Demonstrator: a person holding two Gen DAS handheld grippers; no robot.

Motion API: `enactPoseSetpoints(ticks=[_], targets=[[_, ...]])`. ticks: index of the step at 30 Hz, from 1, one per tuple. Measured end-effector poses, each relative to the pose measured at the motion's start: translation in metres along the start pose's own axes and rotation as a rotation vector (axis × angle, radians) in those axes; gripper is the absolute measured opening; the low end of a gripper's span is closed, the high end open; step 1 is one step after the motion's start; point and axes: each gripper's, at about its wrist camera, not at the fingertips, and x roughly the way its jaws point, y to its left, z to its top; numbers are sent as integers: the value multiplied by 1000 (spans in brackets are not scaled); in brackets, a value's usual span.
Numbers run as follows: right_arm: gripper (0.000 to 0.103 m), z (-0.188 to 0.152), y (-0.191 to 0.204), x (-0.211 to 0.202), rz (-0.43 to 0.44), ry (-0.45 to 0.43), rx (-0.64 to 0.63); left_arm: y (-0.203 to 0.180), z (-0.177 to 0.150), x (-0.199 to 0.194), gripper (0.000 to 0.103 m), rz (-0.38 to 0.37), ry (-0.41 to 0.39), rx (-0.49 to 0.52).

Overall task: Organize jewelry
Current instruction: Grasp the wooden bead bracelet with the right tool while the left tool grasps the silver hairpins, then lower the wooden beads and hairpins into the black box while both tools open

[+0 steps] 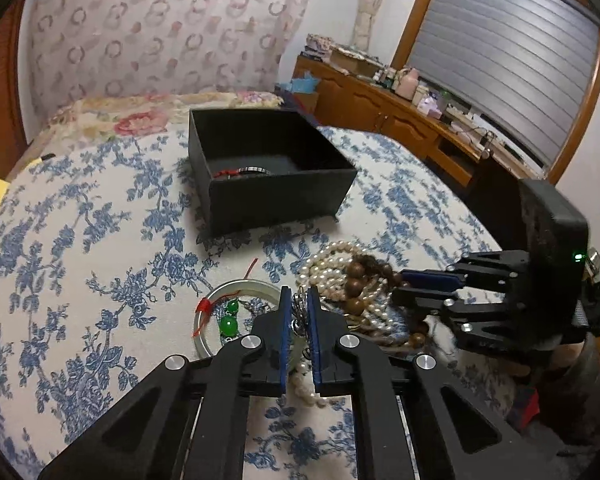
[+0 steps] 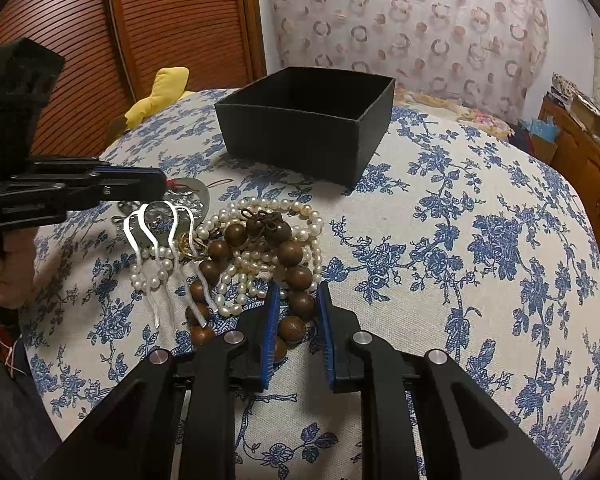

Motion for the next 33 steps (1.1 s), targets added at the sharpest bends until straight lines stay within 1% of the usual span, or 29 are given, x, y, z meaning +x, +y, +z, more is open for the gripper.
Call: enactPoseSetpoints(ticks=[5,7,8,11,14,20,26,33], targets=[[20,0,-3,-1,12,0,8,-7,3,-15,6,25,-50,18],[18,0,-2,-1,14,-1,7,-8,4,-20,6,53,-71,27],[15,1,-3,-1,15,-3,4,-9,5,-22,6,68,-81,31],[15,1,1,-5,1,-23,-18,-9,9,-27,6,90,-103,32],[15,4,4,-13,5,-51,-25,-9,12,-31,6,111,-122,34],[15,20,10,-40,7,-136,-47,-8,19,-41,6,142,-165,31],[14,34,9,-56,11,-188,-63,-6,28,-43,6,173,-189,26],[14,51,12,-74,10,-244,-95,-5,39,-40,6,174,-208,19]])
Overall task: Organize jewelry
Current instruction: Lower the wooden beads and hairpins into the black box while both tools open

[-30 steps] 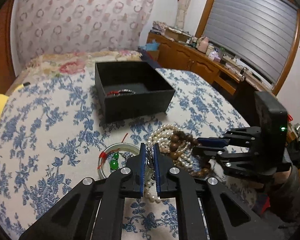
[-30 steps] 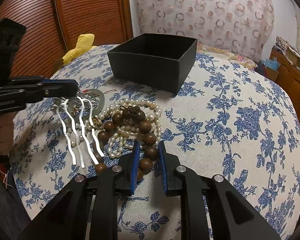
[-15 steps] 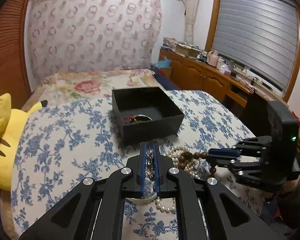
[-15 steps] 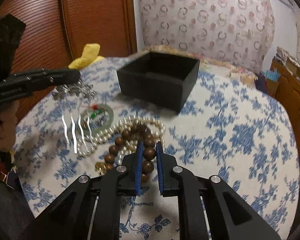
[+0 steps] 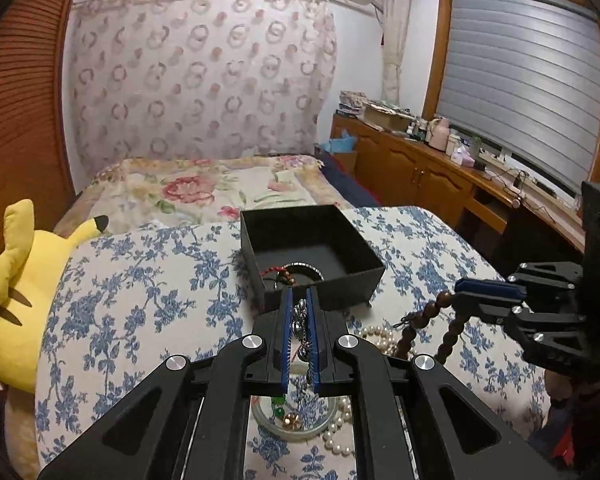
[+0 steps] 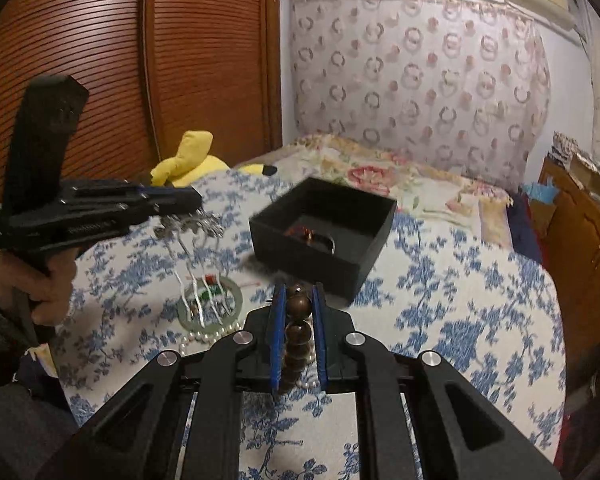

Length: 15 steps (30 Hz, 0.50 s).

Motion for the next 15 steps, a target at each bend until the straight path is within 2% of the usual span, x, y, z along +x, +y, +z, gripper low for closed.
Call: enactPoseSetpoints(ticks=[8,15], targets=[[15,32,-11,-9,-12,-65,-28,3,21,11,6,-3,-30,2],[15,71,-21,1,-4,-125,-53,9,40,29,6,2,-36,-5]])
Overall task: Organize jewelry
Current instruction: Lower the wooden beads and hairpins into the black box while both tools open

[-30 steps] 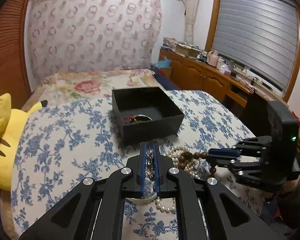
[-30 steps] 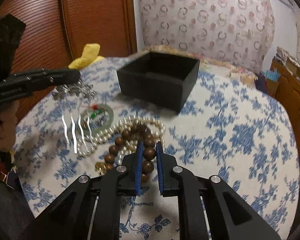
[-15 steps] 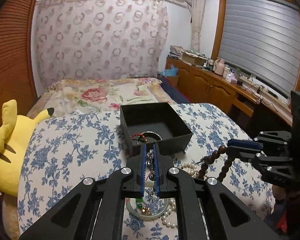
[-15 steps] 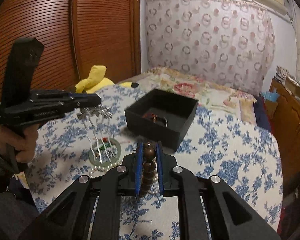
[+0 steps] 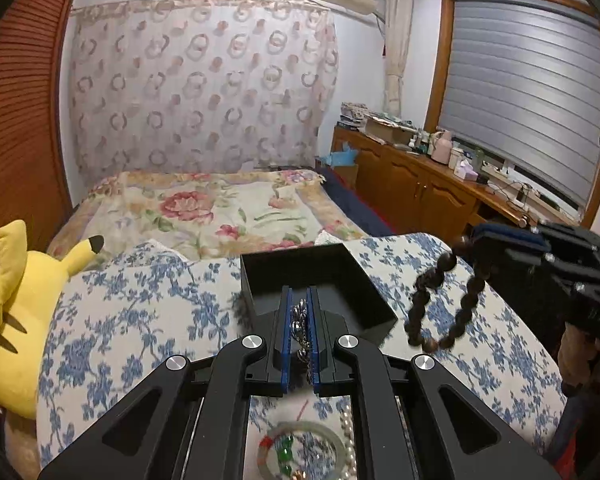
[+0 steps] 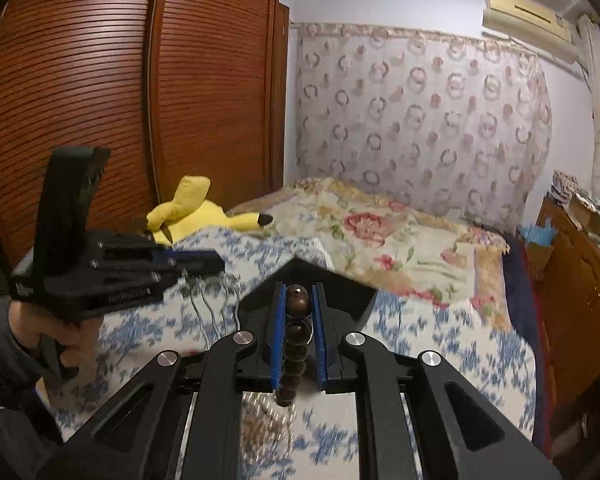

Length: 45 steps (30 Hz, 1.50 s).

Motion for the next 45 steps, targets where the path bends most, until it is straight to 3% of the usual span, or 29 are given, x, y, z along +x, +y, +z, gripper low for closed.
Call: enactPoseSetpoints(ticks=[8,19,28,35,45], targets=[[15,12,-23,46,13,11,26,10,19,21,6,17,6,-8],[15,-24,-41,103,87,110,112,15,34,58,6,43,50,0],[17,-33,-56,104,105,112,165,17,38,91,6,53,93,7],[17,-40,-66,108,57,132,182,14,37,109,6,49,116,12],[17,-42,-71,110,52,139,180,16,35,108,7,56,120,15]])
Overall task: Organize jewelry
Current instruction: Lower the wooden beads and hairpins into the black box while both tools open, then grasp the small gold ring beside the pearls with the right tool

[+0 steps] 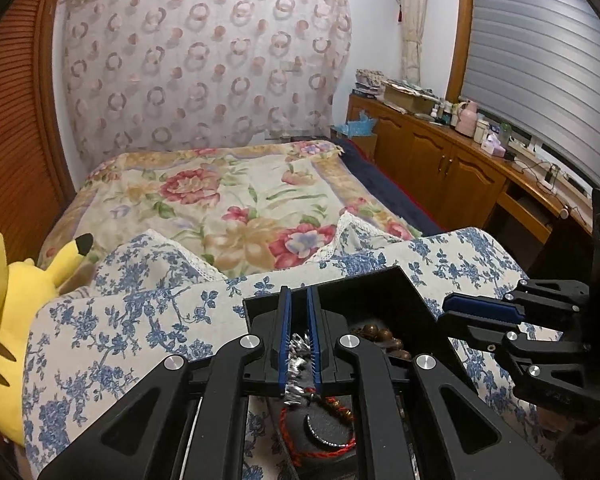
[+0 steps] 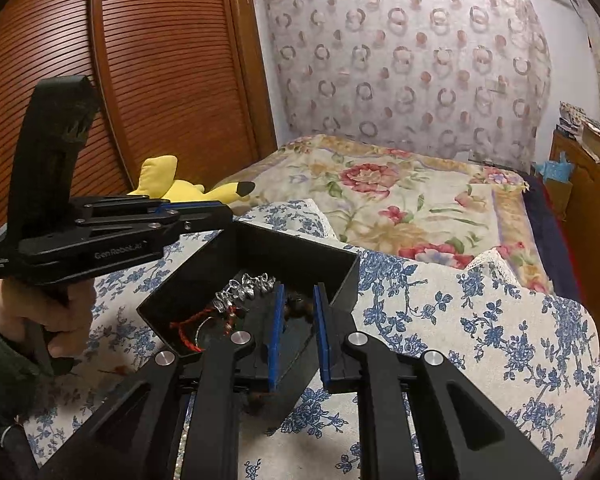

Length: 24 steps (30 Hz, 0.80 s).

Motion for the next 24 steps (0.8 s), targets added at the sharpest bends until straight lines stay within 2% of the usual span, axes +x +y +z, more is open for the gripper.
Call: enactPoseSetpoints(ticks=[10,19,21,24], targets=[[17,2,3,-5,-17,-19,-6,11,-19,-22,7,21,5,-13],[17,4,28,-42,-37,-55,-54,20,-56,-58,8,31,21,-10],[17,-2,35,-48,-39,-48,-63,21,-66,-64,16,32,28,-9],[17,-16,46,-55,-40,-30,-64,21,-79,-73,17,28,35,-10]])
